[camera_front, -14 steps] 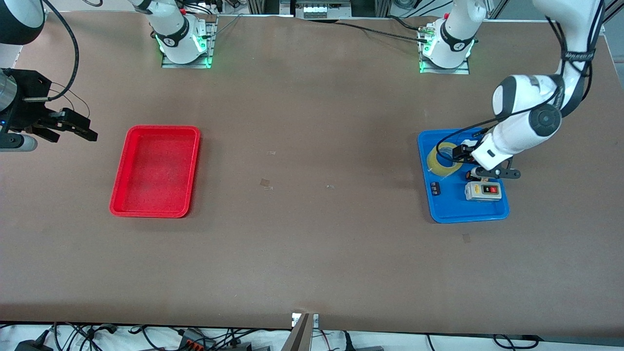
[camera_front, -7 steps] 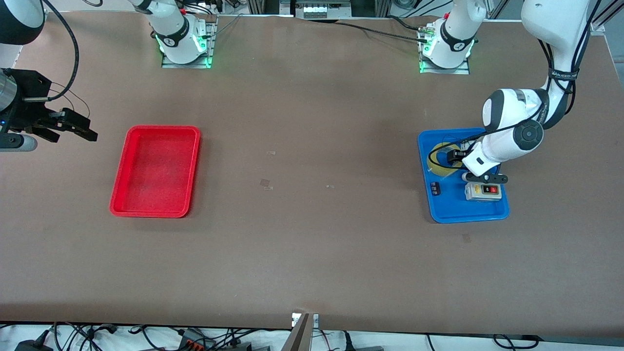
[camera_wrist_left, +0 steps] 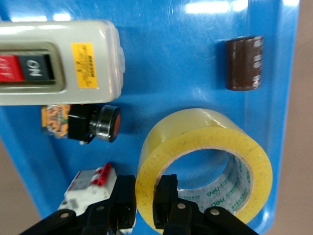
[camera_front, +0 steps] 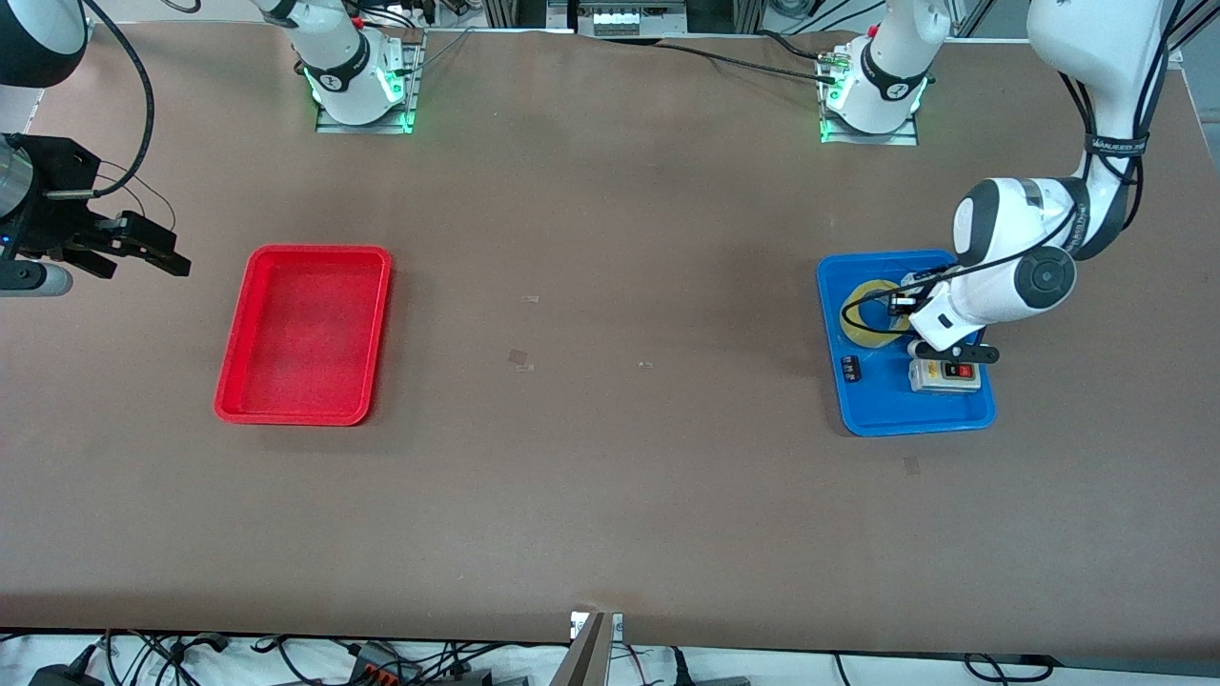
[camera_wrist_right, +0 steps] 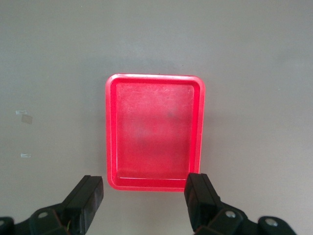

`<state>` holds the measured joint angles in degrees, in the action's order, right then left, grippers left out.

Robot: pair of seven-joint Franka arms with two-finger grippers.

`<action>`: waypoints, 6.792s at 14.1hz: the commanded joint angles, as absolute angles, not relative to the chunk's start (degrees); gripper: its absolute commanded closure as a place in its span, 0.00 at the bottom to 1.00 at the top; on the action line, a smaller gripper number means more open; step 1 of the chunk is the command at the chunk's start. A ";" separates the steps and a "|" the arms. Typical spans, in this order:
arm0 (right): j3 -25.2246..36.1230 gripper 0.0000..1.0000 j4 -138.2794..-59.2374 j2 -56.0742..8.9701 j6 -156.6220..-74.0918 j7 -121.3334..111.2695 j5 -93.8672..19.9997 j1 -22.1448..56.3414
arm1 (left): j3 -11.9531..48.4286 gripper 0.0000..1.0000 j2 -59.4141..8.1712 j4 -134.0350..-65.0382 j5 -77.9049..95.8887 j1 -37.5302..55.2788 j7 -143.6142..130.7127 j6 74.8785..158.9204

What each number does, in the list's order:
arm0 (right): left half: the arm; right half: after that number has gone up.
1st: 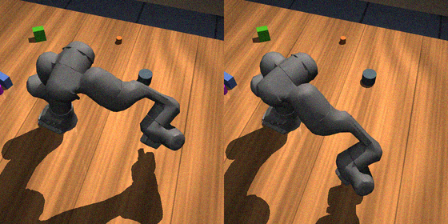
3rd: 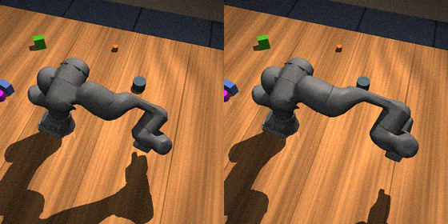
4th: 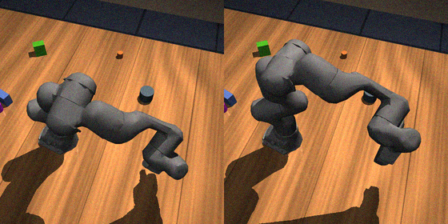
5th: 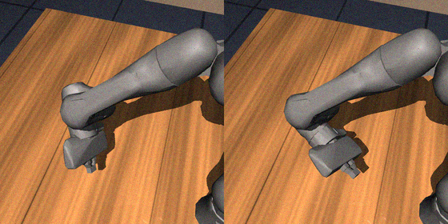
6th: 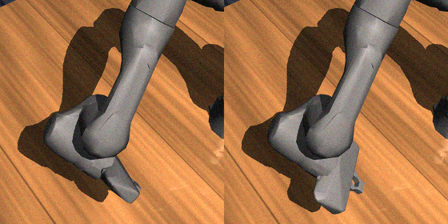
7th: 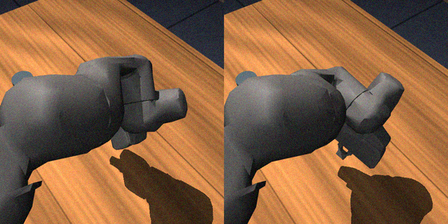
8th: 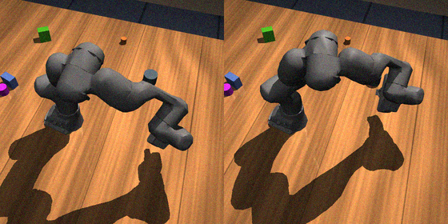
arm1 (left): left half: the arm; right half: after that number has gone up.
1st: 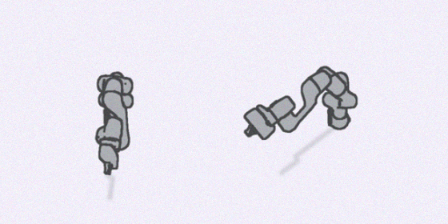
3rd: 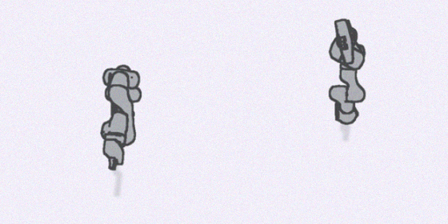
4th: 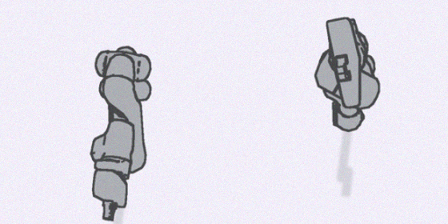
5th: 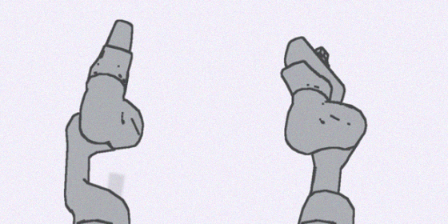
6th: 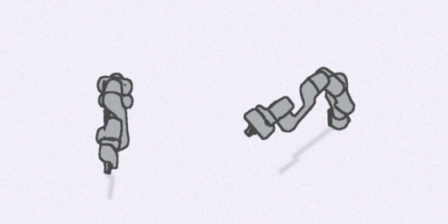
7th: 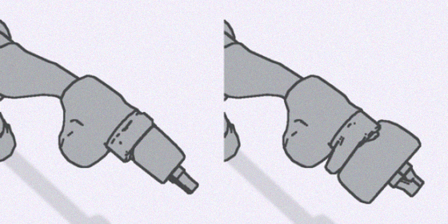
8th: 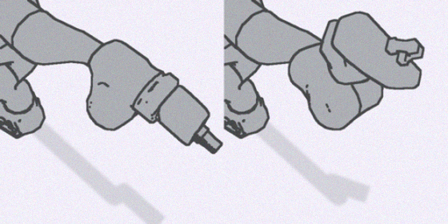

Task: Place and move tape with both arms
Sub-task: 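Lower the left gripper onto the yellow tape roll and grasp it, then carry the tape with the left gripper and set it mid-table, then withdraw the left gripper while the right gripper reaches toward the tape, then lower the right gripper onto the tape roll and grasp it, then carry the tape with the right gripper and lower it into the red tray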

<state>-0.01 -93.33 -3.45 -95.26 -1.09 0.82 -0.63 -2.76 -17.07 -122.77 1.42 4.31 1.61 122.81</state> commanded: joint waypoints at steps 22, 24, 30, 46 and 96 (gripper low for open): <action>0.62 0.00 -92.37 -5.18 -96.51 -1.32 0.35 -1.76 | 2.20 0.97 -42.80 -81.47 17.14 41.48 -67.50 123.49; 0.62 0.00 -92.37 -5.19 -96.24 -1.41 0.44 -1.93 | 2.11 0.68 -44.29 -81.39 17.14 41.57 -67.06 124.27; 0.62 0.00 -92.37 -5.36 -96.24 -1.41 0.35 -2.02 | 1.41 0.00 -42.12 -81.30 16.70 41.49 -67.94 125.07; -0.88 0.00 -92.29 -12.66 -96.15 3.07 0.26 6.49 | 0.08 0.00 -14.52 -83.49 8.88 7.23 -27.20 84.82; 15.82 1.00 -93.85 -27.69 -104.05 8.01 -4.57 11.98 | -0.88 0.00 -0.35 -90.53 0.88 -1.41 5.63 88.77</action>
